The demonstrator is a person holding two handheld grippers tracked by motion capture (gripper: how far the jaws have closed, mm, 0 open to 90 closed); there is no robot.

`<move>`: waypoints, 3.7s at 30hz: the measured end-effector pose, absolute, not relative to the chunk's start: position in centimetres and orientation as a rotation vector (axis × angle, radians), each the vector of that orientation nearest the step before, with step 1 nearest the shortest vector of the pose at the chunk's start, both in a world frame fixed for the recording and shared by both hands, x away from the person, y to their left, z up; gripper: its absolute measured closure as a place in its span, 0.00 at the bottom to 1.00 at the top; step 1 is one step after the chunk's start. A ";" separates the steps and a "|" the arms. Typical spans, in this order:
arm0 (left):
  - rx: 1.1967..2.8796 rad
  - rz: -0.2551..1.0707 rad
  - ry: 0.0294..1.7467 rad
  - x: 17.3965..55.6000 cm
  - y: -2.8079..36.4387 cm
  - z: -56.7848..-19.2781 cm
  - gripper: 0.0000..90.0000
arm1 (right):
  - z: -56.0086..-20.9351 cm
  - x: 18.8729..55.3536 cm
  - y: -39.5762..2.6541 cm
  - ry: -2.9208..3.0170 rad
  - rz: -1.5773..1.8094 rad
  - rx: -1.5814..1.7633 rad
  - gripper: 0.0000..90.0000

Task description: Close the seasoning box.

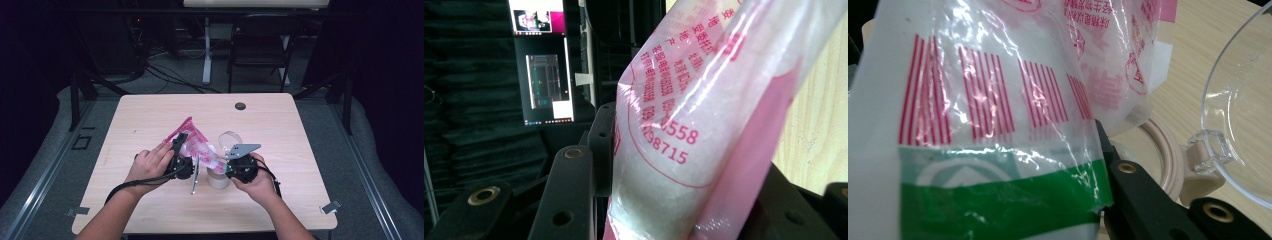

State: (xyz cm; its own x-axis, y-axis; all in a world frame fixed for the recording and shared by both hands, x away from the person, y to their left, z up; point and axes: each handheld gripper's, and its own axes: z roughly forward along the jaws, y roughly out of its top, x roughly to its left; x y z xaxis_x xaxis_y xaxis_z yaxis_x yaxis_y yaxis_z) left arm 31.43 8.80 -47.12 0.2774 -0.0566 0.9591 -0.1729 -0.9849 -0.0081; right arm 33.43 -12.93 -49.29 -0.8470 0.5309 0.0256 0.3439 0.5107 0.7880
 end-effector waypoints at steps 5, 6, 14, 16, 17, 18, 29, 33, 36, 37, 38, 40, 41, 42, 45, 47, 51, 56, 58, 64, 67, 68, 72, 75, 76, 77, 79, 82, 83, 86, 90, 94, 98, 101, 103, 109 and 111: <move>2.436 1.794 -0.158 31.3 8.9 -47.3 0.69 | -49.3 33.4 -12.9 2.532 1.248 0.747 1.00; 2.438 1.792 -0.155 31.3 8.9 -47.3 0.70 | -49.3 33.5 -12.9 2.530 1.250 0.748 1.00; 2.437 1.755 -0.078 31.3 9.2 -48.0 0.70 | -49.2 33.5 -12.8 2.525 1.263 0.740 1.00; 2.427 1.744 -0.061 31.3 9.4 -48.3 0.70 | -49.2 33.5 -12.8 2.519 1.267 0.745 1.00; 2.433 1.738 -0.045 31.3 9.4 -48.4 0.70 | -49.2 33.5 -12.9 2.520 1.267 0.745 1.00; 2.428 1.734 -0.033 31.3 9.4 -48.5 0.70 | -49.2 33.5 -12.8 2.520 1.264 0.744 1.00; 2.439 1.680 0.020 31.3 9.8 -49.8 0.70 | -49.2 33.4 -12.7 2.506 1.265 0.744 1.00; 2.422 1.641 0.058 31.1 10.1 -50.5 0.73 | -49.2 33.4 -12.7 2.499 1.266 0.743 1.00; 2.422 1.603 0.092 31.1 10.3 -50.9 0.75 | -49.2 33.3 -12.5 2.497 1.266 0.744 1.00; 2.420 1.595 0.092 31.1 10.4 -51.0 0.75 | -49.2 33.3 -12.5 2.498 1.263 0.743 1.00; 2.424 1.587 0.106 31.1 10.5 -51.2 0.76 | -49.2 33.3 -12.4 2.498 1.261 0.739 1.00; 2.427 1.557 0.115 31.1 10.6 -51.4 0.76 | -49.2 33.2 -12.3 2.499 1.259 0.735 1.00; 2.431 1.550 0.114 31.1 10.6 -51.5 0.77 | -49.1 33.2 -12.2 2.495 1.260 0.735 1.00; 2.442 1.526 0.127 31.1 10.6 -51.6 0.77 | -49.1 33.2 -12.2 2.498 1.261 0.730 1.00; 2.452 1.509 0.127 31.0 10.6 -52.0 0.78 | -49.0 33.1 -12.1 2.495 1.261 0.725 1.00; 2.448 1.496 0.133 30.9 10.6 -52.1 0.78 | -49.0 33.0 -12.1 2.497 1.259 0.719 1.00; 2.436 1.449 0.162 31.0 10.8 -52.3 0.78 | -49.0 33.0 -12.1 2.495 1.262 0.720 1.00; 2.434 1.427 0.174 31.0 10.9 -52.6 0.78 | -49.0 33.0 -12.0 2.496 1.264 0.714 1.00; 2.432 1.424 0.180 30.9 10.9 -52.8 0.77 | -49.0 33.0 -12.0 2.491 1.270 0.718 1.00; 2.435 1.407 0.187 30.8 10.8 -53.1 0.77 | -48.9 33.0 -12.0 2.485 1.278 0.718 0.99; 2.441 1.379 0.201 30.9 10.9 -53.2 0.78 | -48.9 33.0 -12.1 2.484 1.283 0.718 0.96; 2.443 1.367 0.204 30.9 10.9 -53.3 0.78 | -48.9 33.0 -12.1 2.486 1.285 0.718 0.95; 2.458 1.322 0.223 31.2 11.0 -53.6 0.79 | -48.8 33.0 -12.1 2.482 1.292 0.712 0.91; 2.488 1.292 0.229 31.3 11.2 -53.5 0.80 | -48.8 33.0 -12.1 2.475 1.299 0.713 0.86; 2.434 1.248 0.271 31.4 11.1 -53.9 0.80 | -48.7 33.0 -12.1 2.472 1.302 0.713 0.83; 2.437 1.234 0.276 31.4 11.2 -54.0 0.80 | -48.7 33.0 -12.1 2.464 1.309 0.719 0.81; 2.435 1.204 0.292 31.5 11.3 -54.1 0.81 | -48.7 33.1 -12.1 2.450 1.310 0.724 0.73; 2.442 1.178 0.308 31.7 11.5 -54.1 0.82 | -48.7 33.2 -12.2 2.434 1.329 0.737 0.63; 2.441 1.173 0.313 31.7 11.5 -54.1 0.82 | -48.7 33.2 -12.2 2.431 1.331 0.738 0.61; 2.429 1.138 0.336 31.8 11.7 -54.2 0.82 | -48.7 33.2 -12.2 2.426 1.333 0.738 0.56; 2.432 1.099 0.363 32.0 11.9 -54.3 0.83 | -48.7 33.2 -12.1 2.416 1.325 0.745 0.52; 2.431 1.059 0.370 32.3 12.0 -54.5 0.83 | -48.6 33.2 -12.2 2.408 1.316 0.743 0.52; 2.423 1.024 0.391 32.5 12.1 -54.7 0.83 | -48.6 33.3 -12.3 2.397 1.317 0.752 0.52; 2.416 0.993 0.410 32.7 12.3 -54.6 0.83 | -48.6 33.3 -12.4 2.391 1.322 0.762 0.52; 2.409 0.965 0.430 32.9 12.5 -54.6 0.83 | -48.6 33.3 -12.3 2.391 1.321 0.766 0.52; 2.391 0.875 0.492 33.5 13.0 -54.7 0.88 | -48.6 33.3 -12.3 2.386 1.316 0.769 0.52; 2.394 0.856 0.502 33.6 13.2 -54.7 0.90 | -48.5 33.3 -12.5 2.368 1.318 0.772 0.53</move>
